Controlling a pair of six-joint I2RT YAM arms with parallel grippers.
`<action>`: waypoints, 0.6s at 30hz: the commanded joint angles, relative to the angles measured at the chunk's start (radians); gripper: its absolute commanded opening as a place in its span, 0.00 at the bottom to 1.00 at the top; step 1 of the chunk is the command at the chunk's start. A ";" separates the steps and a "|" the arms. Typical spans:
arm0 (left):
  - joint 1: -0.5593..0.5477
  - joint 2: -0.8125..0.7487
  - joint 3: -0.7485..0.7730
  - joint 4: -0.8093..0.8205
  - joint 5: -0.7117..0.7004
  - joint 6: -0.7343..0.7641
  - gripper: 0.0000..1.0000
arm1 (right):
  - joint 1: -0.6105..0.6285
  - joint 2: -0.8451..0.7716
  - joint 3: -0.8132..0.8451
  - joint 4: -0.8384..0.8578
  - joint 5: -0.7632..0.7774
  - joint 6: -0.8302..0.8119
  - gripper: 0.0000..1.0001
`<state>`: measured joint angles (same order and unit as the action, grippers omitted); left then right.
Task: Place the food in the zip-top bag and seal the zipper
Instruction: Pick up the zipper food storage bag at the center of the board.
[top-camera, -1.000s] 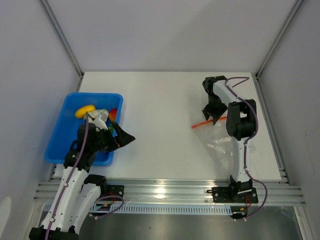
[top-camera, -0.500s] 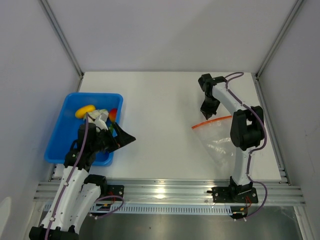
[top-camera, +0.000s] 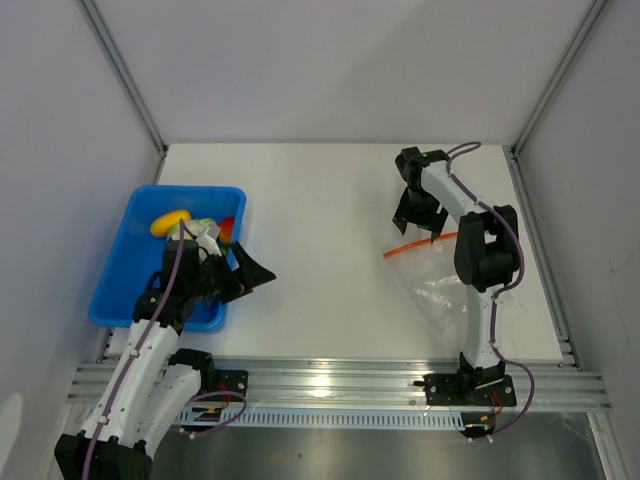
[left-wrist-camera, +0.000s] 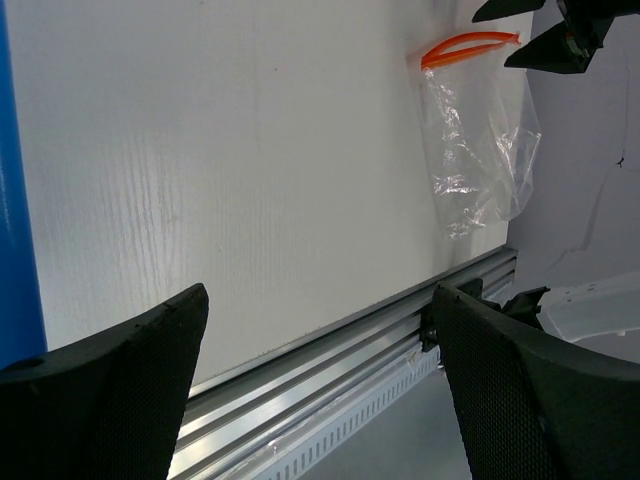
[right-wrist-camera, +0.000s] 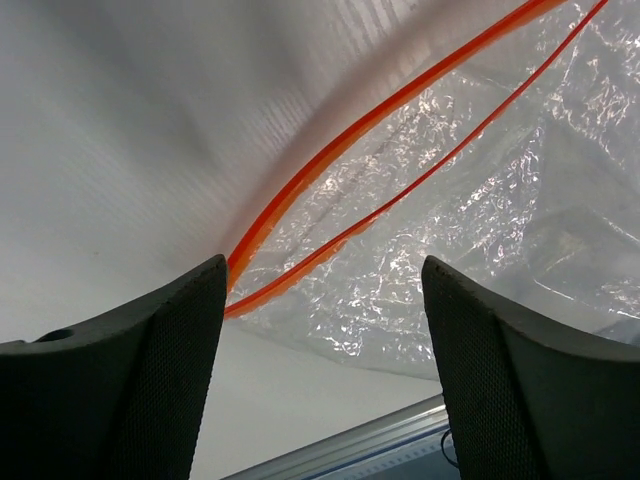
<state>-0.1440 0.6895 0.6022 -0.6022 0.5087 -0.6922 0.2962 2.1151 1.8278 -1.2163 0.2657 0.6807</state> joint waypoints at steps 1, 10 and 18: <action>-0.006 0.022 0.016 0.059 0.016 -0.018 0.94 | -0.017 0.040 0.034 -0.080 0.043 0.059 0.79; -0.006 0.093 0.022 0.087 0.021 0.026 0.94 | -0.069 0.071 0.008 -0.097 0.056 0.112 0.70; -0.006 0.136 0.031 0.099 0.030 0.045 0.94 | -0.091 0.033 -0.123 -0.037 -0.016 0.120 0.50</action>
<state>-0.1440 0.8169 0.6022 -0.5362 0.5110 -0.6762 0.2111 2.1895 1.7283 -1.2667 0.2676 0.7746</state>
